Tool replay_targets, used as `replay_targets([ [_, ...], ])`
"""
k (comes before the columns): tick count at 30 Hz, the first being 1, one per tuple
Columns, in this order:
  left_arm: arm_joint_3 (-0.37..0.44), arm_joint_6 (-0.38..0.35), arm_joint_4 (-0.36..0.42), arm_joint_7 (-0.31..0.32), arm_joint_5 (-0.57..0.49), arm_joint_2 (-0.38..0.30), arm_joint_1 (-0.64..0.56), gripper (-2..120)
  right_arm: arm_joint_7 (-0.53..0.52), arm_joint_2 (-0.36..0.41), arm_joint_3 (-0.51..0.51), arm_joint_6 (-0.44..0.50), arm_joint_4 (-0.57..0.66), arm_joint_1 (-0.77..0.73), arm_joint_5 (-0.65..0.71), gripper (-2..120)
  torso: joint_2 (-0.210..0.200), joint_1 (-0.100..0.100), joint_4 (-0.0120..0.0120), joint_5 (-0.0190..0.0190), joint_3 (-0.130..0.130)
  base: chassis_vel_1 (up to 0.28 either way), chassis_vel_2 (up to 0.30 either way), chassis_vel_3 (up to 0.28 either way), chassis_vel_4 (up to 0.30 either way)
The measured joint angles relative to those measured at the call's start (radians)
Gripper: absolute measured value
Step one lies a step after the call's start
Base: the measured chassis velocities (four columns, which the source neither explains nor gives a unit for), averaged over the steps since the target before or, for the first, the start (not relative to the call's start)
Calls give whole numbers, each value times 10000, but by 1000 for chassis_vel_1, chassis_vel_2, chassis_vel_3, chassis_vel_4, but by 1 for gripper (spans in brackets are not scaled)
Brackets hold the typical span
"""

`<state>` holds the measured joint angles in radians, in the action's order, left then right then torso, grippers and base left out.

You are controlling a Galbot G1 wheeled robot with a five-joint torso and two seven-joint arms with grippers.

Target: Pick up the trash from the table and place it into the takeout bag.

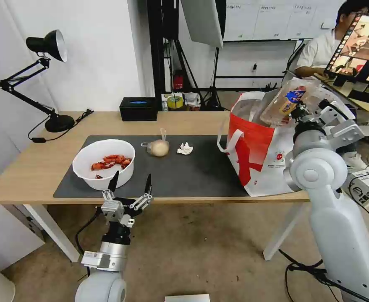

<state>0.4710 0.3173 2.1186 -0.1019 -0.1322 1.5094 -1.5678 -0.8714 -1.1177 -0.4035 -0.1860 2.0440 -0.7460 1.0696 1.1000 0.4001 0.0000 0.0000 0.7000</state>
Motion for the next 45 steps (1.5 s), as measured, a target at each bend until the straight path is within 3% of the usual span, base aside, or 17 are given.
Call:
replay_targets([
  [2,8,0,-18,1,-2,0,3,100,32,-34,4,0,-19,47,-5,26,0,0,0,0,0,0,0,0,0],
  [13,37,-14,-16,17,-18,1,26,100,311,-17,2,1,26,73,-32,61,0,-1,1,0,0,0,0,0,0],
  [23,78,-21,71,47,-42,2,30,100,3005,414,12,535,750,-248,-1225,99,0,-1,1,0,0,0,0,0,0],
  [31,128,-17,74,58,-52,0,47,100,4600,704,114,1269,989,-770,-3002,100,0,-1,1,0,0,0,0,0,0],
  [33,141,16,35,64,-56,-15,72,100,5420,820,104,1828,972,-1193,-3993,100,0,-1,0,0,0,0,0,0,0],
  [35,141,16,35,64,-56,-15,72,100,5420,820,104,1828,972,-1193,-3993,100,0,-1,0,0,0,0,0,0,0],
  [37,143,175,-55,68,-56,-35,118,100,6269,835,-25,2612,848,-1965,-5268,100,0,-1,1,-1,0,0,0,0,0],
  [38,143,175,-55,68,-56,-35,118,100,6269,835,-25,2612,848,-1965,-5268,100,0,-1,1,-1,0,0,0,0,0],
  [40,148,313,-121,73,-56,-3,121,100,7107,590,-165,3508,689,-2920,-6412,100,0,-2,-1,0,0,0,0,0,0],
  [45,177,548,-158,78,-56,19,31,100,7383,-205,-200,4537,441,-4391,-7641,100,0,-2,-1,1,-1,0,0,0,0],
])
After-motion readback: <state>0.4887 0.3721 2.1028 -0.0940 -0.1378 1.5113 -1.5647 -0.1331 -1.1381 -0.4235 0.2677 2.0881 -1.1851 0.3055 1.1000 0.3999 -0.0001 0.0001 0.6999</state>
